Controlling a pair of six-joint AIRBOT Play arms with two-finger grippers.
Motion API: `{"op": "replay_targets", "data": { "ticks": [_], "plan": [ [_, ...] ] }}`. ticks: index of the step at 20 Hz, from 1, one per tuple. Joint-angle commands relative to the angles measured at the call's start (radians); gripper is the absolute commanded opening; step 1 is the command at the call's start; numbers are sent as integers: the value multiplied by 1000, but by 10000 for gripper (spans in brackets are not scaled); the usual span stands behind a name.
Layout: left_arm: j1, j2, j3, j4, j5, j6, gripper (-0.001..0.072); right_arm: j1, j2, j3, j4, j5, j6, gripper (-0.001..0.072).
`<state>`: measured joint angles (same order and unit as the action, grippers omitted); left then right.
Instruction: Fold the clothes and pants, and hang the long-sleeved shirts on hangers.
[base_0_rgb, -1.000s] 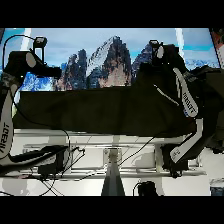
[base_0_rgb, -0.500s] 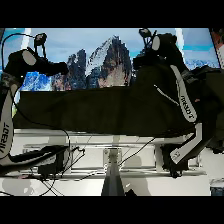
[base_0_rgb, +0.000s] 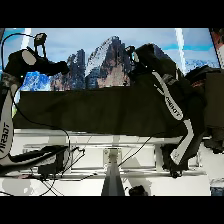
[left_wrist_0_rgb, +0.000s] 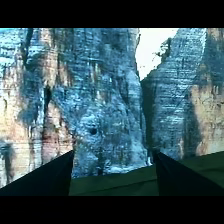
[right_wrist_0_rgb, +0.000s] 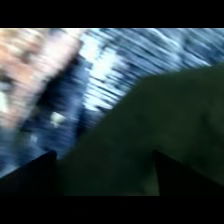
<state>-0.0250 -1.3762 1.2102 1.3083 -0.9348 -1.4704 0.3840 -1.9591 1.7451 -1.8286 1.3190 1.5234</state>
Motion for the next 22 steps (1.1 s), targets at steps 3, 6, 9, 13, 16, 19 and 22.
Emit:
{"op": "replay_targets", "data": {
  "ticks": [3, 6, 9, 13, 16, 19, 22],
  "plan": [
    [0, 0, 0, -1, 1, 0, 557, -53, -19, 6, -141, 73, 20, 188],
    [0, -2, 0, -1, 24, 0, 557, -60, -13, 42, -71, 25, 21, 36],
    [-1, -18, 0, -2, 27, 0, 557, -59, 23, 90, 169, -30, 28, 35],
    [0, -21, 0, -41, 25, 0, 557, -6, 156, 89, 354, -112, -37, 35],
    [-7, -23, 0, -161, 24, 0, 557, 35, 279, 72, 326, -116, -40, 35],
    [-55, -51, 0, -321, 12, 4, 557, 20, 385, -47, 302, -120, -11, 35],
    [-163, -127, 0, -449, 37, 23, 557, -7, 452, -227, 299, -137, 46, 35]
  ]
}}
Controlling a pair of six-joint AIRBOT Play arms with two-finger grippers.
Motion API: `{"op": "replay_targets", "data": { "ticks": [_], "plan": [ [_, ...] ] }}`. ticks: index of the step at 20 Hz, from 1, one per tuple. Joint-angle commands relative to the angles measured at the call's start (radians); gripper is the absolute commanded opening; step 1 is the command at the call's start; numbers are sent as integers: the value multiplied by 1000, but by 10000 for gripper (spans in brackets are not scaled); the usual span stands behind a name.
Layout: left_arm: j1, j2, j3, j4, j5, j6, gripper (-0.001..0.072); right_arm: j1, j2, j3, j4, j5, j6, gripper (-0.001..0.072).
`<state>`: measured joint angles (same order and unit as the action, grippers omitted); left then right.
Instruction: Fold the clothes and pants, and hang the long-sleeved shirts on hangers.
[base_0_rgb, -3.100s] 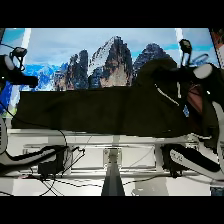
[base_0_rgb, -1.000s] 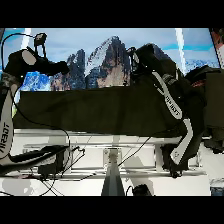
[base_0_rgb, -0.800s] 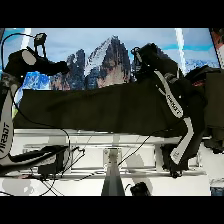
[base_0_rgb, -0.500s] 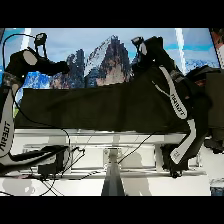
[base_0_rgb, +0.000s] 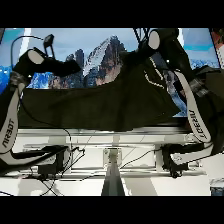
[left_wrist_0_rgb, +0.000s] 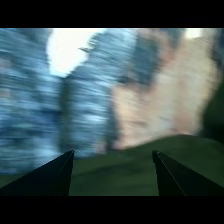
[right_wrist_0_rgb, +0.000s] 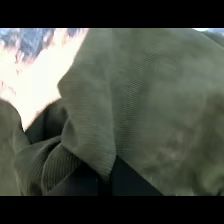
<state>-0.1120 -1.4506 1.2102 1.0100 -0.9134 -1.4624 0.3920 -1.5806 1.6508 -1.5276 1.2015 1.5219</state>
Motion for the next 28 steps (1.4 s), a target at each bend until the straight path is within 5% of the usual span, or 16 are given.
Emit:
{"op": "replay_targets", "data": {
  "ticks": [1, 8, 15, 19, 21, 23, 24, 28],
  "plan": [
    [-118, -86, 0, -182, 35, 15, 557, -27, 91, -190, -6, -37, 78, 35],
    [-329, -283, 29, -569, 361, 200, 557, -64, 176, -422, -22, -108, 129, 36],
    [-325, -526, 325, -373, 144, 232, 556, -64, 177, -424, -20, -128, 128, 36],
    [-328, -564, 373, -296, 135, 232, 321, -64, 177, -424, -15, -127, 128, 35],
    [-340, -566, 373, -179, 130, 206, 318, -64, 177, -424, -14, -128, 128, 36],
    [-353, -564, 373, -122, 130, 184, 72, -64, 178, -424, -15, -128, 127, 35],
    [-354, -560, 374, -124, 132, 185, 19, -64, 178, -424, -16, -128, 127, 35],
    [-315, -476, 375, -66, 135, 214, 19, -64, 177, -424, -30, -150, 127, 36]
  ]
}}
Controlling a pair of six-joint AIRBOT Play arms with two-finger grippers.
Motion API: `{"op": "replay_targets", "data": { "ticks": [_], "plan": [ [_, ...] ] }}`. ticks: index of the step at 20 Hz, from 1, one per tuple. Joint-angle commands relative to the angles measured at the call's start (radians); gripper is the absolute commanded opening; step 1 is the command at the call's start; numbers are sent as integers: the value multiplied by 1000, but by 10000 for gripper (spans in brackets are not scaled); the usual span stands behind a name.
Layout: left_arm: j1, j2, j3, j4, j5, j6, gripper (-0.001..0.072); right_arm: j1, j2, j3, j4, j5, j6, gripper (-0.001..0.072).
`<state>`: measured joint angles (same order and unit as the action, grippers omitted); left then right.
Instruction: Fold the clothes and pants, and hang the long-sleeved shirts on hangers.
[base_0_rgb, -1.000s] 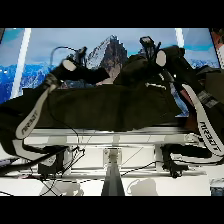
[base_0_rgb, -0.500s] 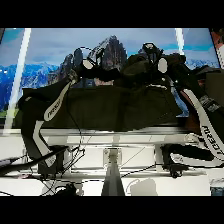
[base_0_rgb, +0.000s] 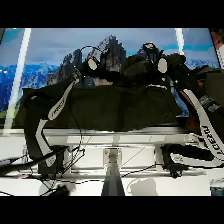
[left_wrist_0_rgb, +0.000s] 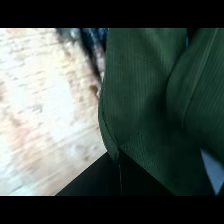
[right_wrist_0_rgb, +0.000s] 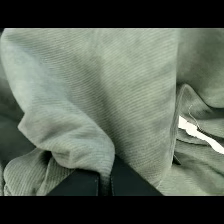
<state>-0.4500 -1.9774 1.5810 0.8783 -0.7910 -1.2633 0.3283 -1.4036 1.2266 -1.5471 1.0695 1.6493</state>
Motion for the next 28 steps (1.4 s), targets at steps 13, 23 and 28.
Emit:
{"op": "replay_targets", "data": {
  "ticks": [13, 23, 28],
  "plan": [
    [335, 718, 4, 563, 66, 15, 20, -27, -1, 0, -25, -254, 72, 693],
    [564, 685, -1, 833, -456, 14, 19, -462, -3, 0, 37, -51, 8, 570],
    [721, 544, -1, 849, -539, -93, 19, -623, -57, 0, 296, 60, -329, 516]
  ]
}}
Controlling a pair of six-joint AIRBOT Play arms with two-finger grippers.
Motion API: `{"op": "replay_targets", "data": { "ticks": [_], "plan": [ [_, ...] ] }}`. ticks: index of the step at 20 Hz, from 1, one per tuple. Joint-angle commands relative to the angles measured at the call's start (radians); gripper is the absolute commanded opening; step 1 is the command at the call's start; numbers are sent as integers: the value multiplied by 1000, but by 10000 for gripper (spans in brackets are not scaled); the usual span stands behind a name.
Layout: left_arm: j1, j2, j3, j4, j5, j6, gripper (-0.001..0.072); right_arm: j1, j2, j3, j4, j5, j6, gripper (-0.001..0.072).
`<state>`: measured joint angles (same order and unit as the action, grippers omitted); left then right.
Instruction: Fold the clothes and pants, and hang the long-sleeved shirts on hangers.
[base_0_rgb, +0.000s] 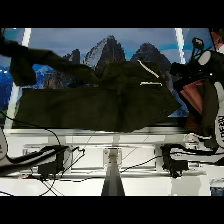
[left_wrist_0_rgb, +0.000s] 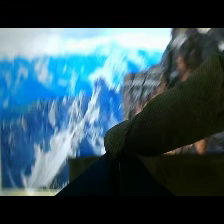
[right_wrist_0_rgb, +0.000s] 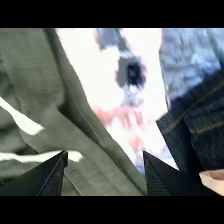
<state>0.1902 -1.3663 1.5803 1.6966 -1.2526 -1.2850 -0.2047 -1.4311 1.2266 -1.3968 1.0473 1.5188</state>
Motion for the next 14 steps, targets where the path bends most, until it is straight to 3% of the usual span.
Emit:
{"op": "replay_targets", "data": {
  "ticks": [1, 3, 7, 9, 11, 14],
  "plan": [
    [107, -87, 0, 31, -76, -105, 19, -106, -51, 0, 163, 112, -246, 516],
    [145, -109, 0, 14, -54, -169, 20, -130, -111, 0, 193, 174, -299, 516],
    [192, -106, 2, 26, -26, -174, 19, -137, -247, 0, 374, 299, -475, 517],
    [219, -100, 3, 39, -19, -174, 19, -137, -274, 0, 412, 218, -504, 531],
    [236, -96, 3, 39, -12, -174, 19, -137, -271, 8, 414, 93, -503, 683],
    [238, -98, 3, 46, 28, -174, 19, -137, -273, 31, 417, 22, -480, 695]
  ]
}}
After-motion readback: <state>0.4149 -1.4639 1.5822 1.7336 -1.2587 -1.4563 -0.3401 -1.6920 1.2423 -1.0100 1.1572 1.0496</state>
